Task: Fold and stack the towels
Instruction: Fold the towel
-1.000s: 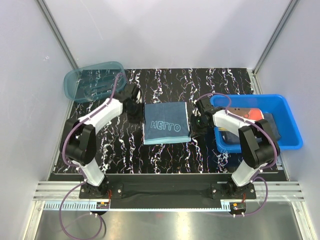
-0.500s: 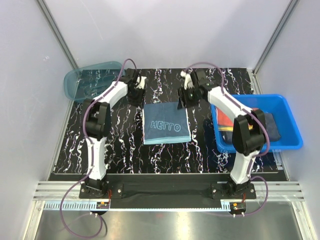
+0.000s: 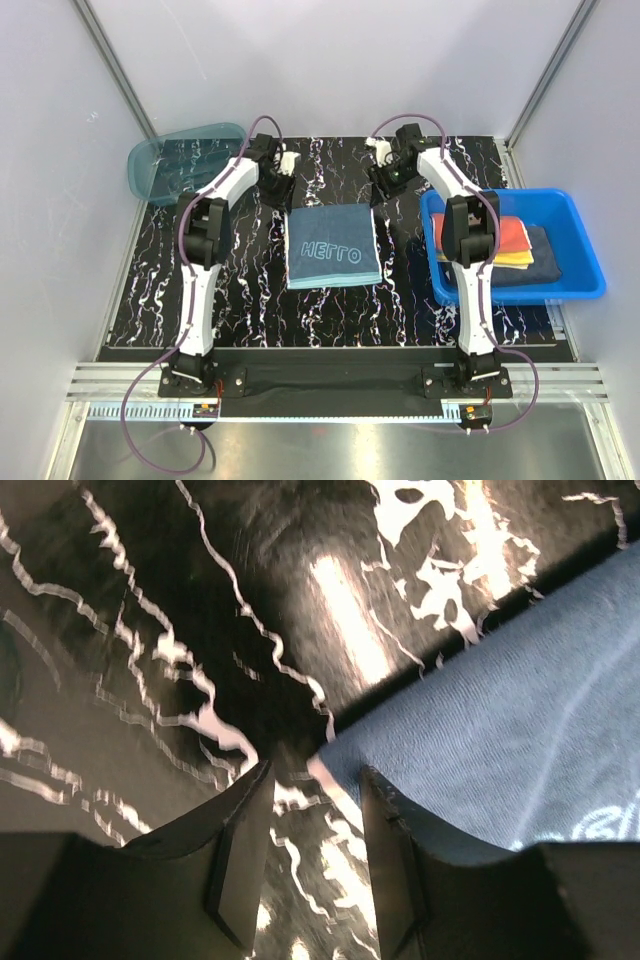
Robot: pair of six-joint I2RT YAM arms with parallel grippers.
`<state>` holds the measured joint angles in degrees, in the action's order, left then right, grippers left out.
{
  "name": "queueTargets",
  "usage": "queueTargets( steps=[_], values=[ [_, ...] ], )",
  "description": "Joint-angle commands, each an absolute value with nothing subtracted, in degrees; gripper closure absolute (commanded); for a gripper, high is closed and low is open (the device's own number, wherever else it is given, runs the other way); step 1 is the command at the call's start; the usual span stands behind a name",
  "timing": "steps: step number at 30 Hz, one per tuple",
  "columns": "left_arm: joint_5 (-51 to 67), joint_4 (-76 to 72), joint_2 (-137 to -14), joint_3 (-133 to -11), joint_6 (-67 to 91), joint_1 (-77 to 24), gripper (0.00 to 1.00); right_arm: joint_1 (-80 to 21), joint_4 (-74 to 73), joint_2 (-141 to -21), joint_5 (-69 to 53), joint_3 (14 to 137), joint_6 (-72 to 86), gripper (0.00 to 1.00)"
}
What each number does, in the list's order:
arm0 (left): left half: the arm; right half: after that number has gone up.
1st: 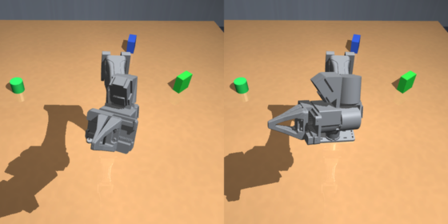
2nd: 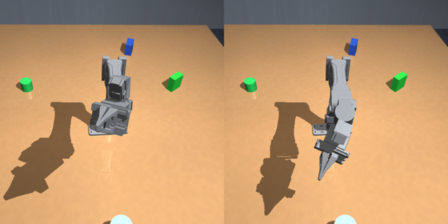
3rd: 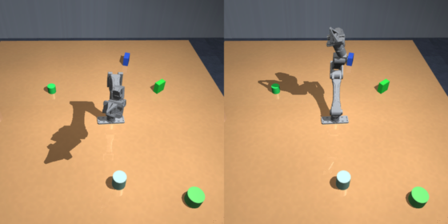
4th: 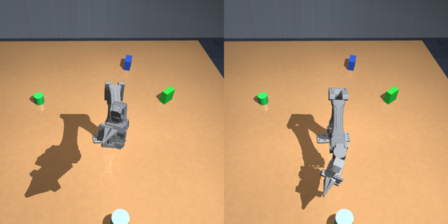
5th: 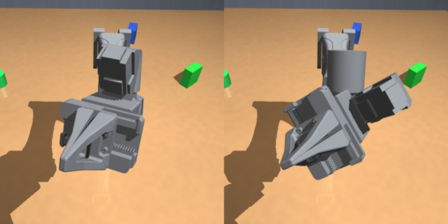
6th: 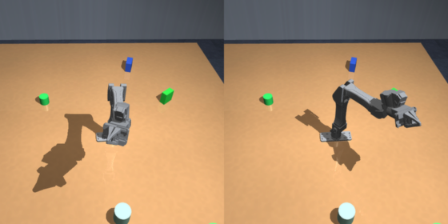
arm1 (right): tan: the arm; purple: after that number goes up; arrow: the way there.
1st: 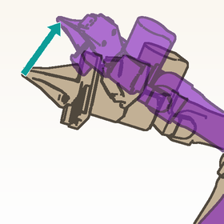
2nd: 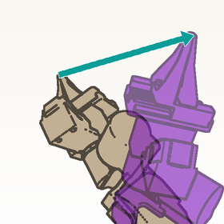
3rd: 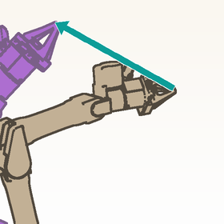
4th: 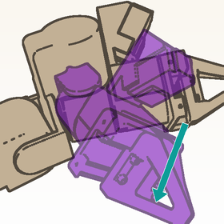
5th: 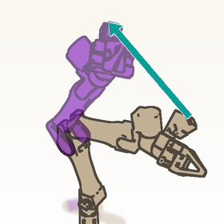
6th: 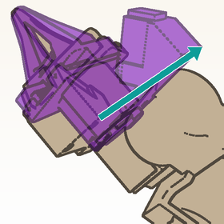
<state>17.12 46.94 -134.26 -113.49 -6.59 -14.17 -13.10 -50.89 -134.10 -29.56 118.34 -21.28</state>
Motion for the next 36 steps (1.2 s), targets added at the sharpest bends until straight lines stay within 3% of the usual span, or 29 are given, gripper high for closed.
queueTargets(
  steps=[1, 11, 21, 34, 36],
  values=[
    [18.64, 49.92, -137.28, -117.68, -10.19, -13.80, 0.56, -13.01, -58.27, -138.07, -34.80, 125.15, -28.38, 0.52],
    [21.44, 50.98, -138.69, -119.71, -13.71, -13.10, 0.60, -10.64, -58.62, -144.84, -40.07, 131.92, -31.37, 0.50],
    [23.64, 51.33, -139.57, -121.81, -13.98, -13.01, 0.91, -10.46, -62.74, -149.23, -41.05, 140.18, -33.05, 0.50],
    [25.57, 50.80, -140.62, -123.92, -13.80, -13.09, 0.98, -10.55, -67.76, -153.36, -39.73, 145.54, -31.99, 0.50],
    [26.19, 51.06, -141.06, -124.54, -13.97, -13.09, 0.99, -10.55, -68.90, -154.51, -39.20, 147.48, -32.08, 0.54]
  ],
)
